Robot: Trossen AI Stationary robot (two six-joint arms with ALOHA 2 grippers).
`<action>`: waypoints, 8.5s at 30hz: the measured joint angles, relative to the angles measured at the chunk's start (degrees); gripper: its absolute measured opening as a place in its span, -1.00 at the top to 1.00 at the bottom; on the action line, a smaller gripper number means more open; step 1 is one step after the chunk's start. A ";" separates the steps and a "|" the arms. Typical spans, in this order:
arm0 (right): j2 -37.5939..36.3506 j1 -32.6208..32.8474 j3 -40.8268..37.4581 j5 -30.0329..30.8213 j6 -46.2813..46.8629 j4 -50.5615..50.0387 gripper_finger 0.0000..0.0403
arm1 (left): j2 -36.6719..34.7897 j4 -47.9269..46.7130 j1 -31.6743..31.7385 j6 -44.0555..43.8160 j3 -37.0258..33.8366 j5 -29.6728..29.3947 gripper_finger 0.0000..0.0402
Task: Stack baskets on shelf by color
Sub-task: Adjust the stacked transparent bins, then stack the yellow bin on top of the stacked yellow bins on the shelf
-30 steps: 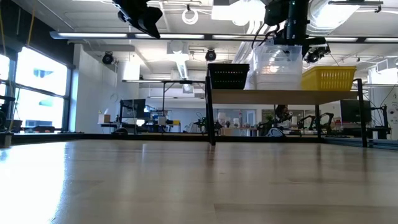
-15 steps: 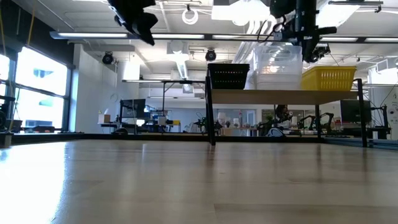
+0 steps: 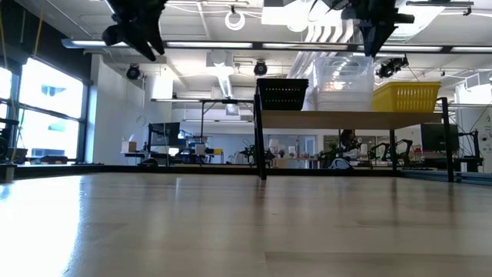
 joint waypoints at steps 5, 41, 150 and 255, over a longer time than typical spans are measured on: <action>-2.15 5.12 0.00 1.53 -0.38 -0.71 0.72 | -1.81 -9.91 -3.38 -12.70 0.00 10.52 0.28; -2.66 33.91 0.02 0.04 -1.79 0.09 0.72 | 14.96 -22.79 -67.06 -76.41 -0.04 3.21 0.28; 27.43 54.85 0.00 -9.72 -43.43 35.02 0.36 | 20.62 26.23 -27.99 -66.37 -7.91 -9.47 0.96; 0.49 56.94 0.00 4.44 12.61 1.57 1.00 | 20.62 43.85 0.86 -3.33 -7.91 29.37 0.21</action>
